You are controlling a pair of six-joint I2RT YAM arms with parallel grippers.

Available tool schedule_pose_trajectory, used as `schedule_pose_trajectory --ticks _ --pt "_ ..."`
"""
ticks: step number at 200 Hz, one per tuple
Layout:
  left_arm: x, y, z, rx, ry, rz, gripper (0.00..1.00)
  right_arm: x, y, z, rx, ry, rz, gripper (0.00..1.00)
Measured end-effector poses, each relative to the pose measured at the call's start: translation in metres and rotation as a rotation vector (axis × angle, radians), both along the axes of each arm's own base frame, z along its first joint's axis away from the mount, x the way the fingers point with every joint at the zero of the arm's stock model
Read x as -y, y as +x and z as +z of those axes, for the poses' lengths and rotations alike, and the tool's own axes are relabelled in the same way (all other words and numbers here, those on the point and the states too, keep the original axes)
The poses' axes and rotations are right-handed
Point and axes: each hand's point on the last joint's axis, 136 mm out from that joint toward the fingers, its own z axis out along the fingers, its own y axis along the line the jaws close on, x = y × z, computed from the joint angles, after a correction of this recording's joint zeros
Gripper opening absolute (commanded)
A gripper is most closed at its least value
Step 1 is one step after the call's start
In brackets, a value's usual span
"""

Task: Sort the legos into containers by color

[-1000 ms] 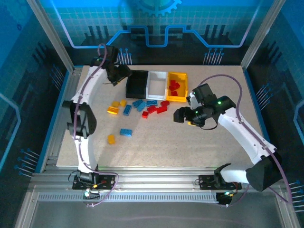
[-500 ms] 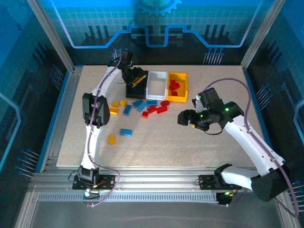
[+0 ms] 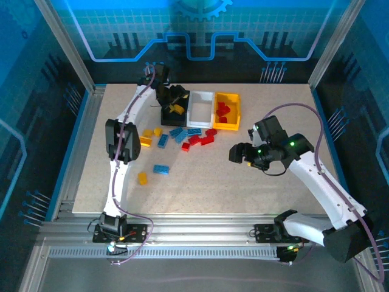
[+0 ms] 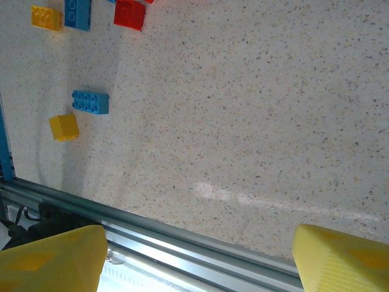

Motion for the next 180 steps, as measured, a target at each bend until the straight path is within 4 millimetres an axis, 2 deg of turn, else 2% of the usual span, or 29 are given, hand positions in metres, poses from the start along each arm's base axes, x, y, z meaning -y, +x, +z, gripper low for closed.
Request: schedule_pose_trajectory --ticks 18,38,62,83,98,135,159,180 --pt "-0.004 -0.014 0.003 -0.010 0.027 -0.025 0.77 -0.003 0.003 -0.002 0.001 0.001 0.006 0.81" --pt "-0.018 -0.046 0.015 -0.032 0.100 -0.057 0.79 -0.012 0.007 -0.010 -0.016 -0.001 0.029 0.81" --pt "-0.042 -0.103 0.034 -0.052 0.202 -0.084 0.79 -0.025 0.012 -0.023 -0.049 -0.008 0.071 0.81" --pt "-0.061 -0.159 0.039 -0.088 0.264 -0.101 0.79 -0.036 0.016 -0.031 -0.071 -0.020 0.109 0.81" --pt "-0.072 -0.195 0.029 -0.135 0.305 -0.105 0.79 -0.043 0.021 -0.032 -0.069 -0.021 0.133 0.82" --pt "-0.090 -0.286 -0.013 -0.299 0.384 -0.144 0.79 -0.055 0.030 -0.033 -0.062 -0.010 0.168 0.82" --pt "-0.096 -0.327 -0.033 -0.370 0.406 -0.144 0.77 -0.062 0.032 -0.037 -0.070 -0.014 0.191 0.81" --pt "-0.100 -0.347 -0.045 -0.413 0.414 -0.134 0.75 -0.066 0.032 -0.043 -0.085 -0.020 0.207 0.81"
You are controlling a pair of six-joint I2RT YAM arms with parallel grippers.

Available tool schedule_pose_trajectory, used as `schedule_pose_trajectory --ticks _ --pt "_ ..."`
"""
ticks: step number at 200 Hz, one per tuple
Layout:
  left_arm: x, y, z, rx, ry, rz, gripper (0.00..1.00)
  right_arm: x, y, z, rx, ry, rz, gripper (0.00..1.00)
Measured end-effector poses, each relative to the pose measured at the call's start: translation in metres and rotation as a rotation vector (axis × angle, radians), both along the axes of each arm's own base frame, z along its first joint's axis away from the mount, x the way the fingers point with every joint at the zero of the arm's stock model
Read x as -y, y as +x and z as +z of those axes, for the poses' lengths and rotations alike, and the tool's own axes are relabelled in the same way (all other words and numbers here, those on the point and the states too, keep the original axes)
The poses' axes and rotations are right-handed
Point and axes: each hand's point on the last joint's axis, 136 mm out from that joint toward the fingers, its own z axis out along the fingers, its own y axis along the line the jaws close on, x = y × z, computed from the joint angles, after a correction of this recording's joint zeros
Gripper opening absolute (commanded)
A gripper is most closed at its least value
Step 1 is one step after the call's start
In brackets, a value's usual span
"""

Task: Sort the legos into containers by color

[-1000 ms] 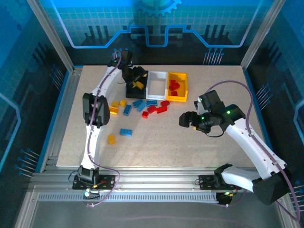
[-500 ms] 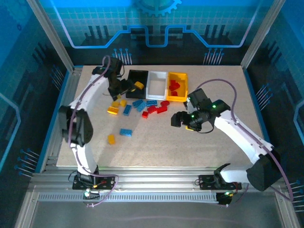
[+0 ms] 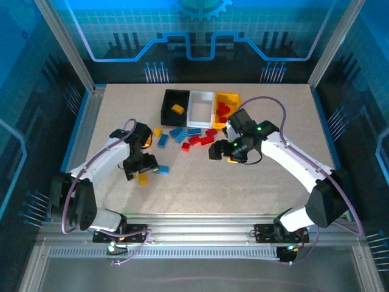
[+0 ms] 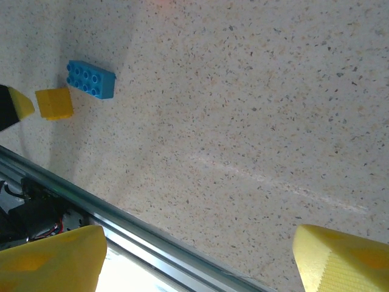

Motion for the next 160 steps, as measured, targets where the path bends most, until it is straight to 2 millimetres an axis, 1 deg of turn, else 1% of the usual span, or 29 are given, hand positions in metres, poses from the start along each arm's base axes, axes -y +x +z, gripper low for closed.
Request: schedule_pose_trajectory --ticks 24,47,76,129,160 --pt "-0.005 -0.012 -0.010 -0.028 0.021 0.023 0.73 -0.003 -0.002 -0.003 -0.007 -0.002 0.013 0.81" --pt "-0.008 -0.015 -0.015 -0.034 0.035 0.032 0.70 -0.004 -0.003 -0.002 -0.008 0.003 0.023 0.81" --pt "-0.009 -0.012 -0.023 -0.041 0.048 0.039 0.68 -0.005 -0.003 -0.002 -0.008 0.005 0.027 0.81" --pt "-0.010 -0.005 -0.048 -0.081 0.080 0.047 0.65 -0.004 -0.004 -0.002 -0.007 0.001 0.033 0.81" --pt "-0.011 -0.002 -0.057 -0.093 0.090 0.048 0.59 -0.002 -0.007 -0.003 -0.008 0.000 0.033 0.81"
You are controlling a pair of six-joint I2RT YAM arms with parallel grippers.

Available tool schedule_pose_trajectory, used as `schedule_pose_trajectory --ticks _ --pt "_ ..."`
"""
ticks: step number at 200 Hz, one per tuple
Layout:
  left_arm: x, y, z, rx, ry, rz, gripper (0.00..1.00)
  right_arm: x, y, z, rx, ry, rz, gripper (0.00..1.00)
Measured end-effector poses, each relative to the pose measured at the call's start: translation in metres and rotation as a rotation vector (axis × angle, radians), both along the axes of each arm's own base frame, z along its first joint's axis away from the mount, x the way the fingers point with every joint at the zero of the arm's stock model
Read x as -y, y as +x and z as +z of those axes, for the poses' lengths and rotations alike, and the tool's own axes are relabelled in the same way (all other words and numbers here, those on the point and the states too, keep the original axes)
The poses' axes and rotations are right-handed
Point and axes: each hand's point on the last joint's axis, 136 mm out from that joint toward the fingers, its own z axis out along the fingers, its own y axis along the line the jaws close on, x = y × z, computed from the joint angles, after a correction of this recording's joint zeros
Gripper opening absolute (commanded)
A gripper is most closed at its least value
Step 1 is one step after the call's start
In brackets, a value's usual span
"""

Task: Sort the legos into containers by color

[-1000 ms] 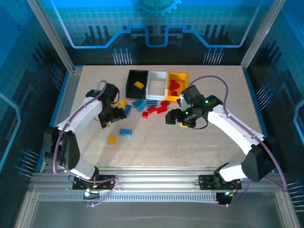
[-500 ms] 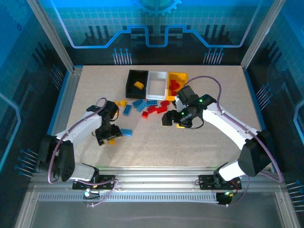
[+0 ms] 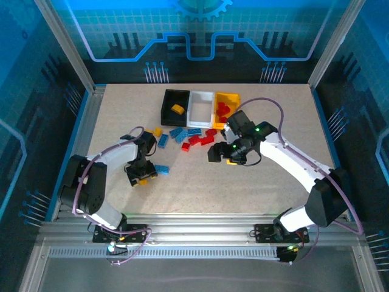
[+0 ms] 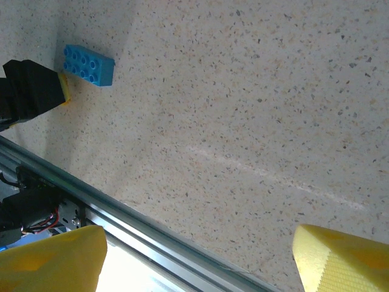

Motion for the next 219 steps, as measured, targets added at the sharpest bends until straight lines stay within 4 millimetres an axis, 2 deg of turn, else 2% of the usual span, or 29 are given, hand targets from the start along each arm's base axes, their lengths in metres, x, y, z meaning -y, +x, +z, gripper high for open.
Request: schedule_pose_trajectory --ticks 37,107,135,155,183,203,219 --pt "-0.003 0.002 -0.007 -0.009 0.009 -0.008 0.47 0.002 -0.003 0.002 0.007 0.001 -0.001 0.81" --pt "-0.004 0.000 -0.009 -0.012 0.010 -0.021 0.39 0.005 -0.004 0.002 0.014 -0.008 -0.006 0.81" --pt "-0.002 0.009 0.003 0.019 0.002 -0.038 0.38 0.006 -0.003 0.003 0.019 -0.009 -0.008 0.81" --pt "0.002 0.030 0.023 0.089 -0.009 -0.044 0.37 0.006 -0.003 0.004 0.022 -0.009 -0.012 0.81" --pt "0.012 0.072 0.062 0.223 -0.041 -0.065 0.37 0.008 -0.003 0.004 0.026 -0.012 -0.021 0.81" --pt "0.027 0.111 0.098 0.339 -0.097 -0.077 0.37 0.010 -0.004 0.004 0.032 -0.018 -0.033 0.81" --pt "0.045 0.153 0.126 0.427 -0.154 -0.093 0.37 0.012 -0.005 0.005 0.035 -0.021 -0.042 0.81"
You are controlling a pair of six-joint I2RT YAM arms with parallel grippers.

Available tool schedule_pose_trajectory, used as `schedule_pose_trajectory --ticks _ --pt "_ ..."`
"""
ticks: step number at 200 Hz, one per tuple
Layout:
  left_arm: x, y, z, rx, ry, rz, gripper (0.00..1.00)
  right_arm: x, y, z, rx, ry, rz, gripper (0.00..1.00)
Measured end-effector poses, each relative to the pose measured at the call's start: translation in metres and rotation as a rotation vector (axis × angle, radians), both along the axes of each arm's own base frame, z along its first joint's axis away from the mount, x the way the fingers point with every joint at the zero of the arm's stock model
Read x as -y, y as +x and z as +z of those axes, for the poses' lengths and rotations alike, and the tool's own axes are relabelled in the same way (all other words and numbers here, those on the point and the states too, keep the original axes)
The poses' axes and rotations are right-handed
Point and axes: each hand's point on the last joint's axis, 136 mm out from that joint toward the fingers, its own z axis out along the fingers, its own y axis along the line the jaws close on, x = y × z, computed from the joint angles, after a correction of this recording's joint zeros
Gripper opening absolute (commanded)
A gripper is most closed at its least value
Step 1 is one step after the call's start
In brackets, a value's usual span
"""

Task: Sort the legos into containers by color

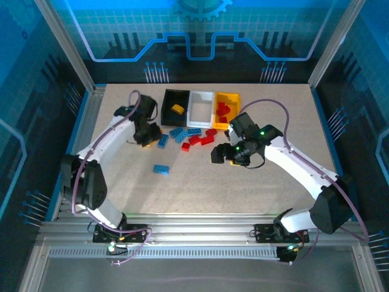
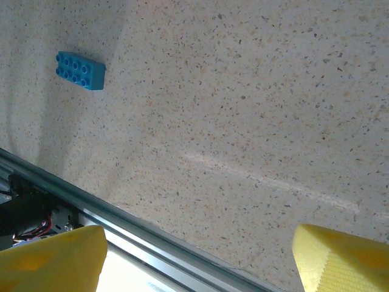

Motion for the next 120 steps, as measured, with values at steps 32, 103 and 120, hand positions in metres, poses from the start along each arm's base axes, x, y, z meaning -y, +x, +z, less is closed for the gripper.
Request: schedule_pose_trajectory --ticks 32,103,120 --pt "0.030 0.076 0.022 0.100 -0.082 -0.029 0.37 0.003 -0.001 0.006 0.017 0.004 -0.014 0.81" --pt "0.065 0.168 -0.020 0.106 -0.147 -0.061 0.39 0.010 -0.005 0.009 0.017 -0.009 -0.048 0.81" --pt "0.068 0.175 -0.029 0.096 -0.146 -0.063 0.42 0.013 -0.007 0.009 0.017 -0.017 -0.055 0.81"
